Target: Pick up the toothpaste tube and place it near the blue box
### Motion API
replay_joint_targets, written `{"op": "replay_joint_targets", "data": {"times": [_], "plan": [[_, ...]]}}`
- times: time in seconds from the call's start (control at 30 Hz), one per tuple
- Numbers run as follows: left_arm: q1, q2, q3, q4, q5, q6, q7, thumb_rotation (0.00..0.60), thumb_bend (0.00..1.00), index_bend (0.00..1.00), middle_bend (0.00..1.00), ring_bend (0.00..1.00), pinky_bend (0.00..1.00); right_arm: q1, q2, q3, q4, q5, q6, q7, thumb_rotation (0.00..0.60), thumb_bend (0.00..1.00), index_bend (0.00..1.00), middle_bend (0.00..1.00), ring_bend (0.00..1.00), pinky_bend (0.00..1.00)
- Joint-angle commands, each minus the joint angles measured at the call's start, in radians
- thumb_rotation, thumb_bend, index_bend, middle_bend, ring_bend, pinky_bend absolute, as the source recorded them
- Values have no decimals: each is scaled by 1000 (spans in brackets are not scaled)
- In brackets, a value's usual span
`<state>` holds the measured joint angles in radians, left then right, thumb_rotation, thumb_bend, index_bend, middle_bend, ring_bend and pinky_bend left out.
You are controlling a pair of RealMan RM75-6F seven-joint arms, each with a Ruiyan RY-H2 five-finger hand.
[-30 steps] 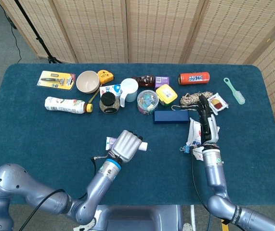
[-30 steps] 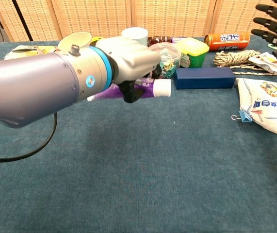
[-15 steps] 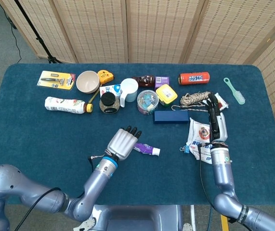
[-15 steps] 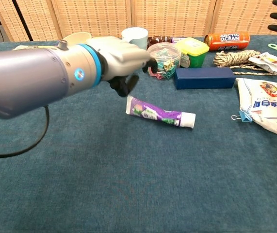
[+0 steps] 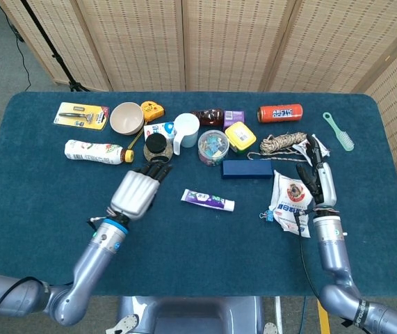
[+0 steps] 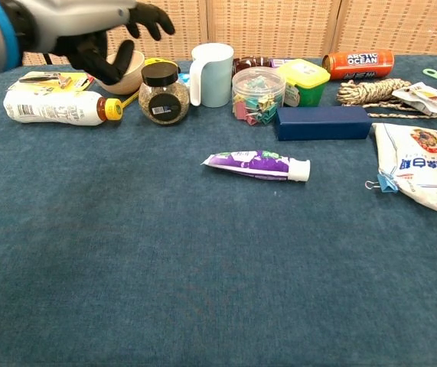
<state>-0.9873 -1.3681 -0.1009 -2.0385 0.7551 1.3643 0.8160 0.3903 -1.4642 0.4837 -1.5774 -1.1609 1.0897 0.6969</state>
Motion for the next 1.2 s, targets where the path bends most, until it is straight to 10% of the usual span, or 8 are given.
{"op": "replay_joint_targets", "data": {"times": [0.03, 0.2, 0.43, 1.2], "plan": [[90, 87, 60, -38, 105, 46, -82, 600, 824, 116, 149, 146, 390, -16, 38, -36, 22, -55, 30, -36, 302, 0, 0, 0, 0, 0], [201, 179, 146, -47, 227, 75, -174, 600, 799, 133, 150, 155, 390, -41, 97, -81, 39, -110, 64, -98, 483, 0, 0, 0, 0, 0], [343, 259, 202, 9, 362, 135, -320, 600, 787, 174, 161, 175, 390, -70, 151, -139, 50, -149, 100, -178, 590, 0, 0, 0, 0, 0], [699, 262, 254, 231, 606, 319, -570, 600, 786, 341, 261, 255, 387, -198, 287, -320, 10, -249, 270, -594, 600, 0, 140, 0, 0, 0]]}}
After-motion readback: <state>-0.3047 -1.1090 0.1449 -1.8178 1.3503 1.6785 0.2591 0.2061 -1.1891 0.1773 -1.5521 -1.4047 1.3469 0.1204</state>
